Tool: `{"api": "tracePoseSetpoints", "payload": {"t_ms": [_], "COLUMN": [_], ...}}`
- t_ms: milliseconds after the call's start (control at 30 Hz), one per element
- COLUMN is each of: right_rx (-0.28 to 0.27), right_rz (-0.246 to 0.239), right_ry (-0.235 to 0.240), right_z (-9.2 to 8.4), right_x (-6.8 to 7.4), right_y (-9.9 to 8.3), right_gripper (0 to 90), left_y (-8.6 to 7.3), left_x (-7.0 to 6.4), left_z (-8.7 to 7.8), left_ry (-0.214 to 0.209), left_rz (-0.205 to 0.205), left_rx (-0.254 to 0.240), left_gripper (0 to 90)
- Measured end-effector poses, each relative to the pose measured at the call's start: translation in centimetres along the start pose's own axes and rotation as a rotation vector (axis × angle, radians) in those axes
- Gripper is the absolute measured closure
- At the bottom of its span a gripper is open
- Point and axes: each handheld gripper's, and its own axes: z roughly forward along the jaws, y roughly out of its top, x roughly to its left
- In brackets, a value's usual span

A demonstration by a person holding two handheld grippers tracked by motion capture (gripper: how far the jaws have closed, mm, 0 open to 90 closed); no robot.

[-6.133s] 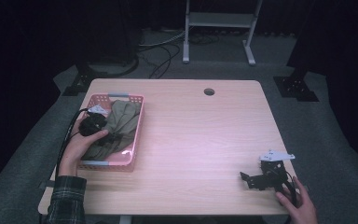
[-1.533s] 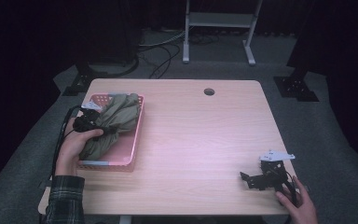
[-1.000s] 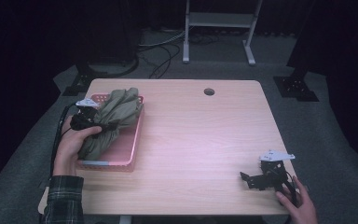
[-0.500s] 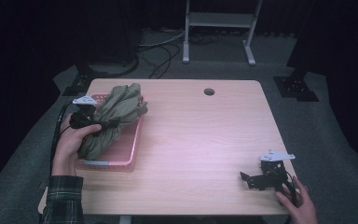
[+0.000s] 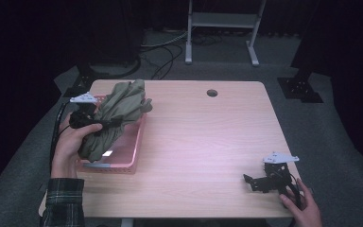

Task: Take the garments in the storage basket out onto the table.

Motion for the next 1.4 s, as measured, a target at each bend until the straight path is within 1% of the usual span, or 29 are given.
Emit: {"api": "tracePoseSetpoints", "payload": {"t_ms": [267, 533, 700, 933, 967, 1100, 1133, 1167, 1300, 1333, 1400], "right_rx": [0.0, 0.0, 0.0, -0.001, 0.0, 0.0, 0.0, -0.001, -0.001, -0.001, -0.001], "right_rz": [0.0, 0.0, 0.001, 0.001, 0.0, 0.001, -0.001, 0.0, 0.0, 0.0, 0.0], "right_ry": [0.0, 0.0, 0.0, 0.0, 0.0, 0.0, 0.0, 0.0, 0.0, 0.0, 0.0], "right_z": [0.0, 0.0, 0.0, 0.0, 0.0, 0.0, 0.0, 0.0, 0.0, 0.0, 0.0], "right_x": [0.0, 0.0, 0.0, 0.0, 0.0, 0.0, 0.0, 0.0, 0.0, 0.0, 0.0], "right_y": [0.0, 0.0, 0.0, 0.0, 0.0, 0.0, 0.0, 0.0, 0.0, 0.0, 0.0], "right_gripper": [0.0, 0.0, 0.0, 0.0, 0.0, 0.0, 0.0, 0.0, 0.0, 0.0, 0.0], "left_y": [0.6, 1.2, 1.4, 1.9, 2.1, 2.4, 2.6, 2.6, 3.2, 3.2, 3.6], "left_x": [-0.5, -1.3, -1.6, -2.3, -2.5, -3.0, -3.4, -3.4, -4.4, -4.4, -5.1], "left_z": [-0.5, -0.8, -0.9, -1.3, -1.3, -1.1, -0.9, -0.9, -0.4, -0.4, 0.0], "left_ry": [-0.005, -0.025, -0.048, -0.055, -0.054, -0.056, -0.061, -0.061, -0.072, -0.072, -0.079], "left_rz": [0.003, 0.009, 0.006, 0.009, 0.003, 0.002, 0.002, 0.002, 0.01, 0.01, 0.014], "left_rx": [-0.014, -0.025, -0.037, -0.053, -0.053, -0.048, -0.046, -0.046, -0.044, -0.044, -0.04], "left_gripper": [51.8, 51.6, 51.6, 51.4, 51.4, 51.4, 51.3, 51.3, 51.2, 51.1, 51.1]}}
